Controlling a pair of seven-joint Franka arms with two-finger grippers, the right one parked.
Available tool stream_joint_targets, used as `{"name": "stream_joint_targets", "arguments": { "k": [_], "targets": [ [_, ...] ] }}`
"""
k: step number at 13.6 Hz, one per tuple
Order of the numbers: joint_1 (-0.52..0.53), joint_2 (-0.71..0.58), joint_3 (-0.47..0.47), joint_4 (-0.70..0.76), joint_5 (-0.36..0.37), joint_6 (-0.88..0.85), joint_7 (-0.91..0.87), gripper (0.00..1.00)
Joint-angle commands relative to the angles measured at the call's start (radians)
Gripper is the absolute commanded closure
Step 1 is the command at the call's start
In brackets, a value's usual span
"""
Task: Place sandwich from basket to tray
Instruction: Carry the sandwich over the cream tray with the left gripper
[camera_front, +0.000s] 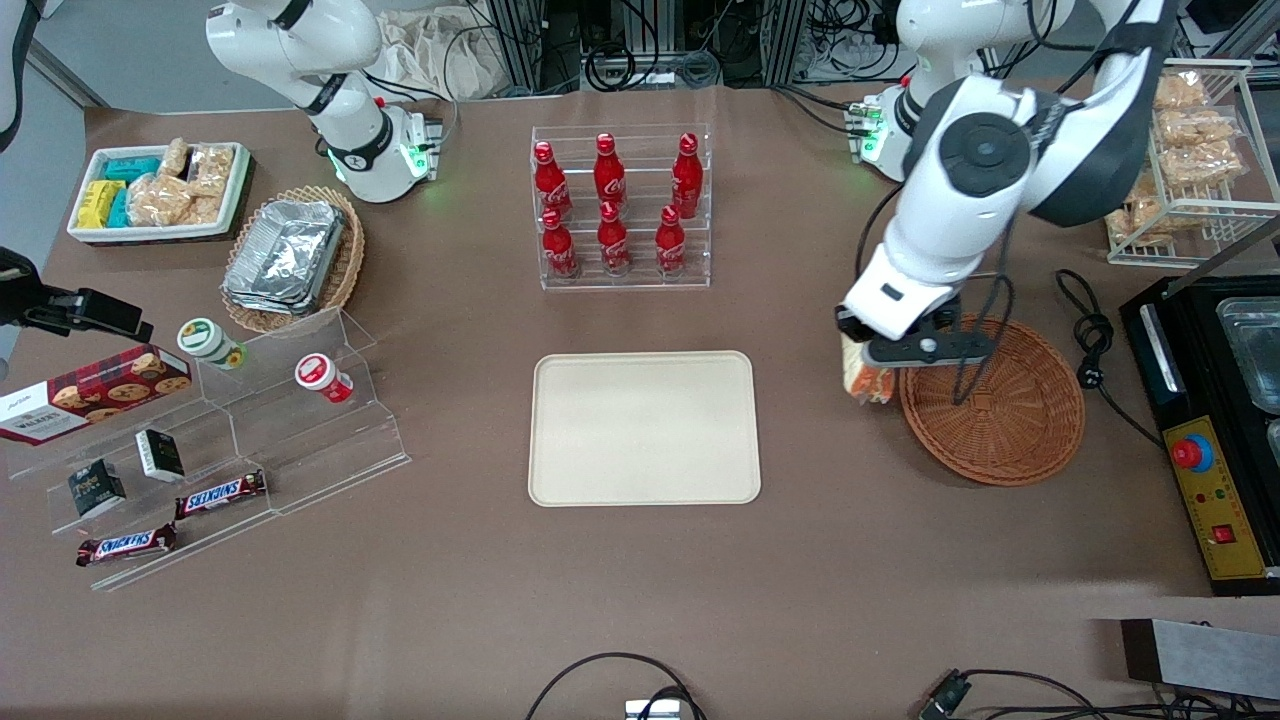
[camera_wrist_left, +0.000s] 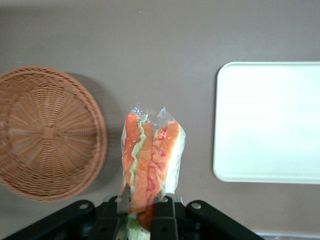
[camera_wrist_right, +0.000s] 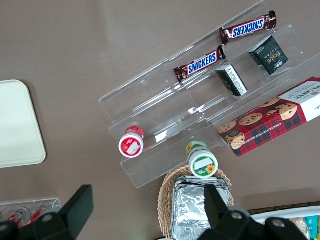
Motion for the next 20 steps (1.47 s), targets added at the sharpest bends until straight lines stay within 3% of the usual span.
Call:
{"name": "stream_joint_targets", "arguments": {
  "k": [1, 5, 13, 20],
  "targets": [
    [-0.055, 0.143, -0.037, 0.136, 0.095, -0.023, -0.149, 1.00],
    [-0.158, 0.287, -0.037, 0.222, 0.192, -0.020, -0.294, 1.00],
    [-0.304, 0.491, -0.031, 0.366, 0.328, -0.009, -0.367, 1.00],
    [-0.362, 0.643, -0.029, 0.418, 0.457, 0.061, -0.472, 1.00]
  ]
}}
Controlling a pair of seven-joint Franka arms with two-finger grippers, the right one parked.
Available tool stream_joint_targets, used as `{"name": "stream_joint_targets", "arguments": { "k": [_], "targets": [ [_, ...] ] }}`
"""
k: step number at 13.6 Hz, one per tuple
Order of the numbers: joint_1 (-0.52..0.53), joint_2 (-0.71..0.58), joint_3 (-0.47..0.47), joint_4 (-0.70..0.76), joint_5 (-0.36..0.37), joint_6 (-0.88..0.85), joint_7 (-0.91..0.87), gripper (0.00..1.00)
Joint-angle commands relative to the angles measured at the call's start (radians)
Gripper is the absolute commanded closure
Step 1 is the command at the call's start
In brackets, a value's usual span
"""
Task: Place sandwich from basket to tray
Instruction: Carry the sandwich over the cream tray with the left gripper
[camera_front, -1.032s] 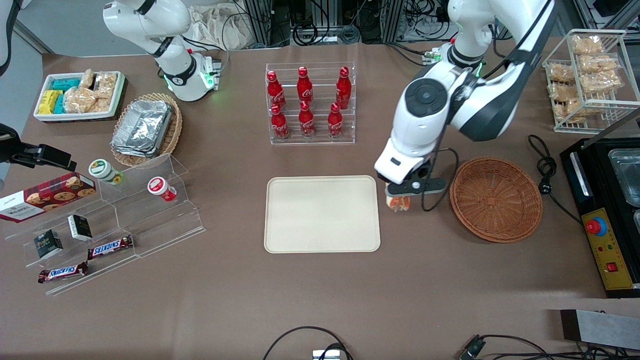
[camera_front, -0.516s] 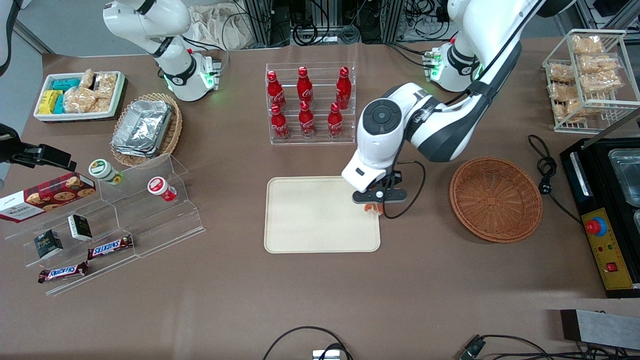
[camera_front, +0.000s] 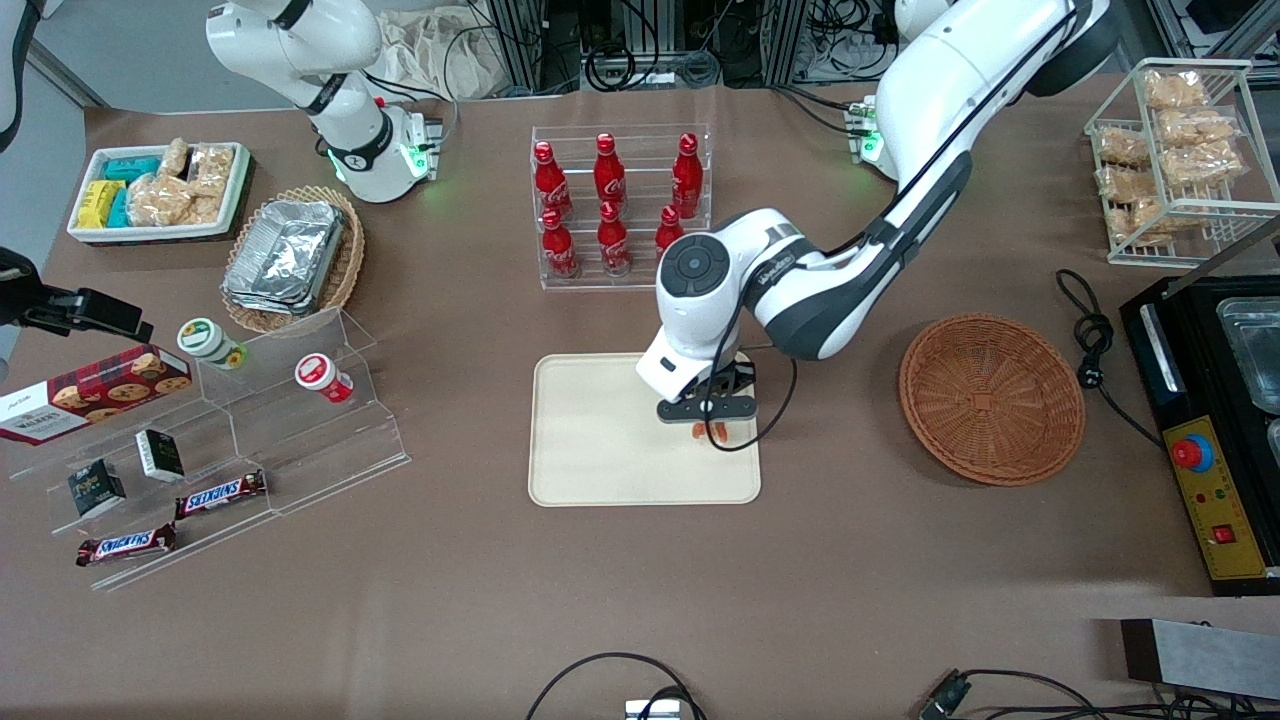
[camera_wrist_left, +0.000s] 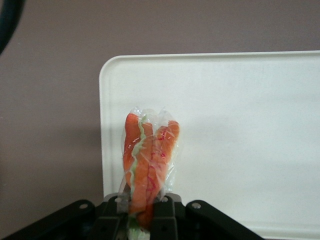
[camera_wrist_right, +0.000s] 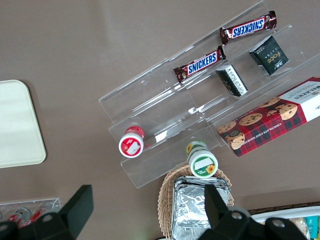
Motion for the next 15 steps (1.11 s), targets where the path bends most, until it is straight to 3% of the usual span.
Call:
{"name": "stream_joint_targets", "arguments": {
  "k": [1, 11, 14, 15],
  "targets": [
    [-0.034, 0.069, 0.004, 0.070, 0.048, 0.004, -0.040, 1.00],
    [-0.062, 0.145, 0.017, 0.070, 0.126, 0.015, -0.111, 0.99],
    [-0.066, 0.147, 0.018, 0.070, 0.128, 0.015, -0.113, 0.95],
    [-0.068, 0.149, 0.018, 0.070, 0.128, 0.015, -0.113, 0.86]
  ]
}}
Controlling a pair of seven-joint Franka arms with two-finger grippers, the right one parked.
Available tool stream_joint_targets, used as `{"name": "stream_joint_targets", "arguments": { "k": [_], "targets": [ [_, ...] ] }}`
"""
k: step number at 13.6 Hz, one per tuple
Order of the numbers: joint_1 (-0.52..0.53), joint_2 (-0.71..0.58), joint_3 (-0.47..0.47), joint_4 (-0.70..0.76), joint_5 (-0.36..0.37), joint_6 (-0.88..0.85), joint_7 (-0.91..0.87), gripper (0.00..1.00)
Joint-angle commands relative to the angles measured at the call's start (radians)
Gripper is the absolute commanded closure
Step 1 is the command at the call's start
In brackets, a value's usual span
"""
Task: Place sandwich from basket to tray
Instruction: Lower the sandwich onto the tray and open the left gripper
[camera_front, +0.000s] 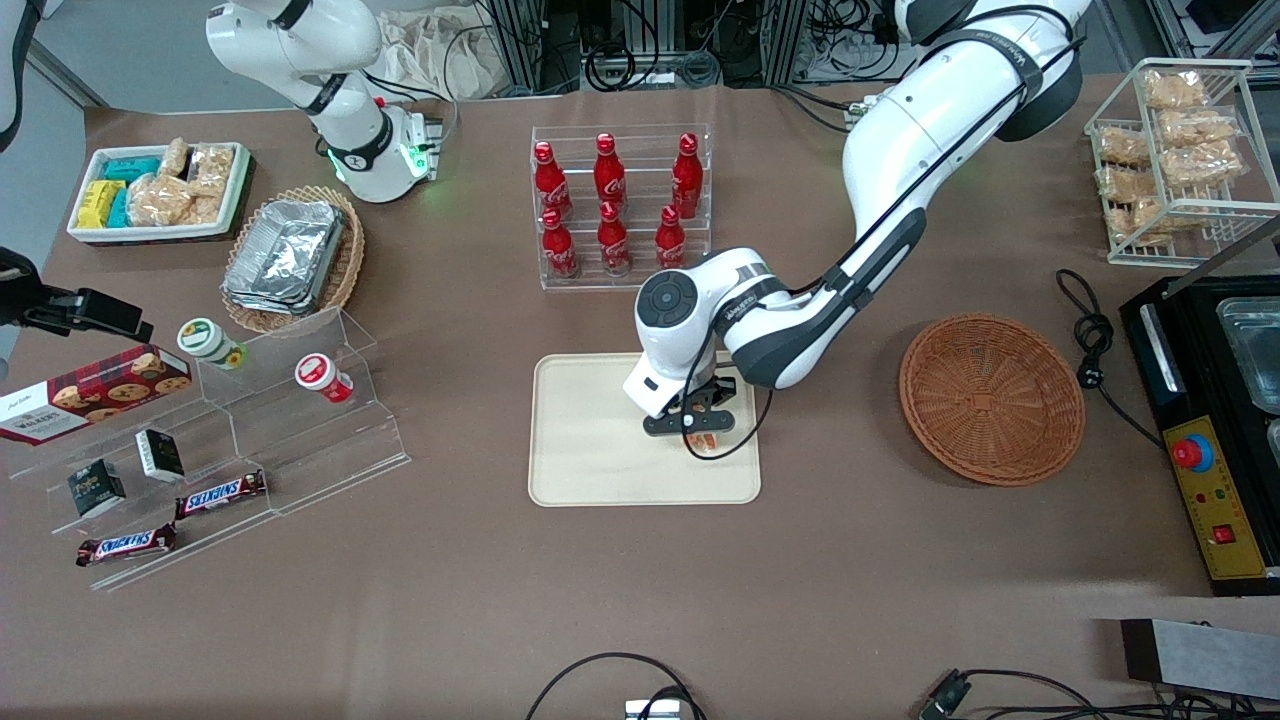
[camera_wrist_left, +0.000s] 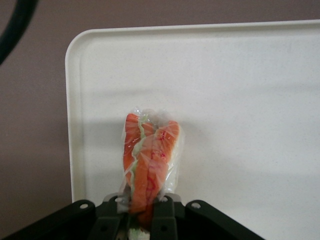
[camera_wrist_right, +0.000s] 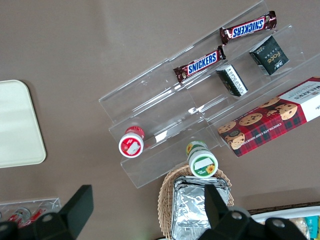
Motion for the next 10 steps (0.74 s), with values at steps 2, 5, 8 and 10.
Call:
{"name": "stream_joint_targets", "arguments": {
  "k": [2, 5, 8, 10],
  "targets": [
    [-0.034, 0.014, 0.027, 0.032, 0.021, -0.003, -0.031, 0.51],
    [-0.104, 0.014, 0.094, 0.032, 0.067, 0.003, -0.052, 0.00],
    [-0.106, 0.013, 0.101, 0.031, 0.066, 0.007, -0.060, 0.00],
    [-0.105, 0.010, 0.101, 0.032, 0.064, 0.007, -0.060, 0.00]
  ]
}}
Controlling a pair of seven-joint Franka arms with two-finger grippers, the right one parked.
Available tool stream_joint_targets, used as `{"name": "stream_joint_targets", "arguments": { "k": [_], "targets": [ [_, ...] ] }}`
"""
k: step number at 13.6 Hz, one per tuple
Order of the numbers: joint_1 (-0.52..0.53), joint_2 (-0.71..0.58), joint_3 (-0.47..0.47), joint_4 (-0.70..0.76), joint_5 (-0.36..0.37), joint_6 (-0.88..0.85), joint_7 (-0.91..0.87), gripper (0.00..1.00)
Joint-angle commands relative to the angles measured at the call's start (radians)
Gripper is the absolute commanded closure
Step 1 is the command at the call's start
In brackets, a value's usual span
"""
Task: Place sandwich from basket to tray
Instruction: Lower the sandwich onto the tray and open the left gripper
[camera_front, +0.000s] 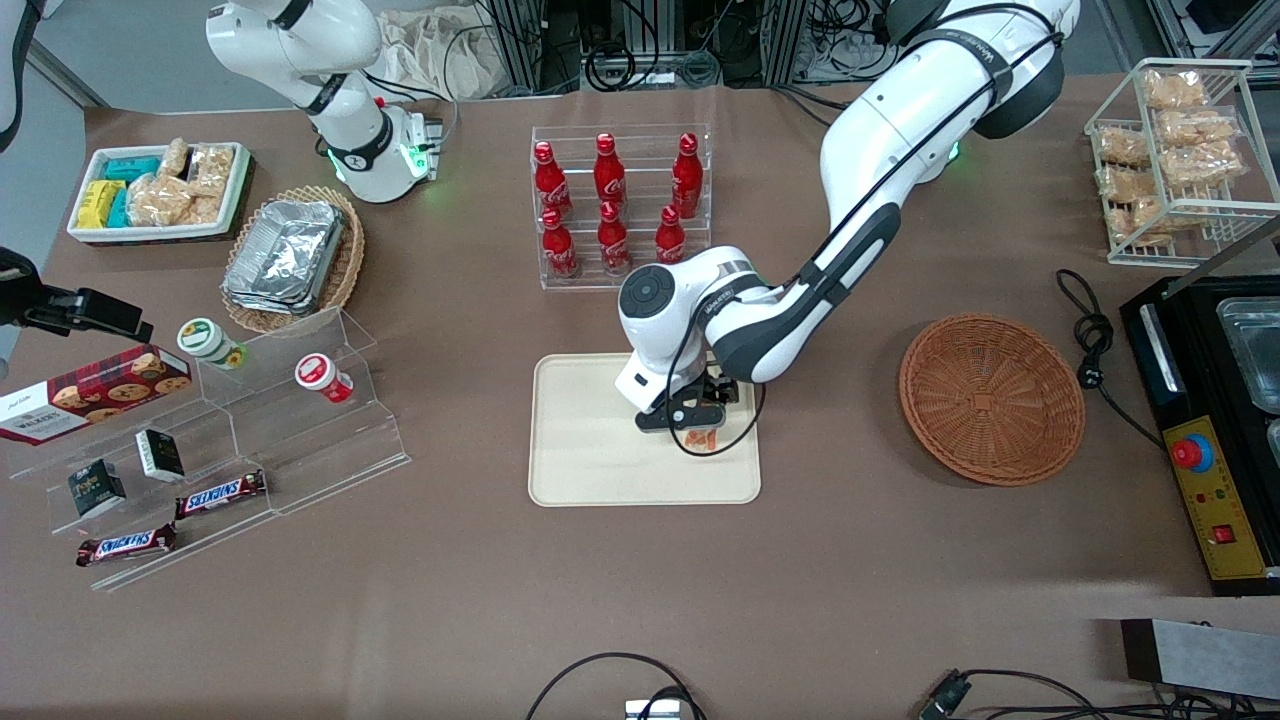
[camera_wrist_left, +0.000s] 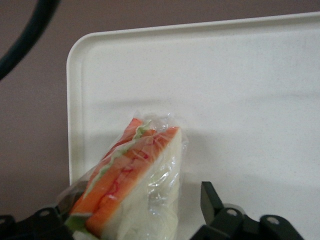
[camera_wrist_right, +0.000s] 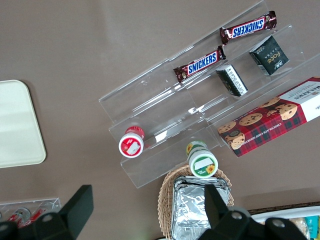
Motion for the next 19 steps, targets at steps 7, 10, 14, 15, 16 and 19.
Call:
{"name": "stream_joint_targets", "arguments": {
  "k": [7, 10, 14, 15, 16, 19],
  "targets": [
    [0.033, -0.102, 0.009, 0.029, -0.068, -0.040, 0.000, 0.00],
    [0.053, -0.152, 0.008, 0.029, -0.119, -0.067, 0.004, 0.00],
    [0.120, -0.249, 0.006, 0.060, -0.169, -0.165, 0.006, 0.00],
    [0.141, -0.263, 0.005, 0.089, -0.172, -0.208, 0.036, 0.00],
    [0.157, -0.271, 0.006, 0.122, -0.198, -0.259, 0.090, 0.00],
    [0.220, -0.283, 0.006, 0.216, -0.248, -0.354, 0.196, 0.00]
  ]
}}
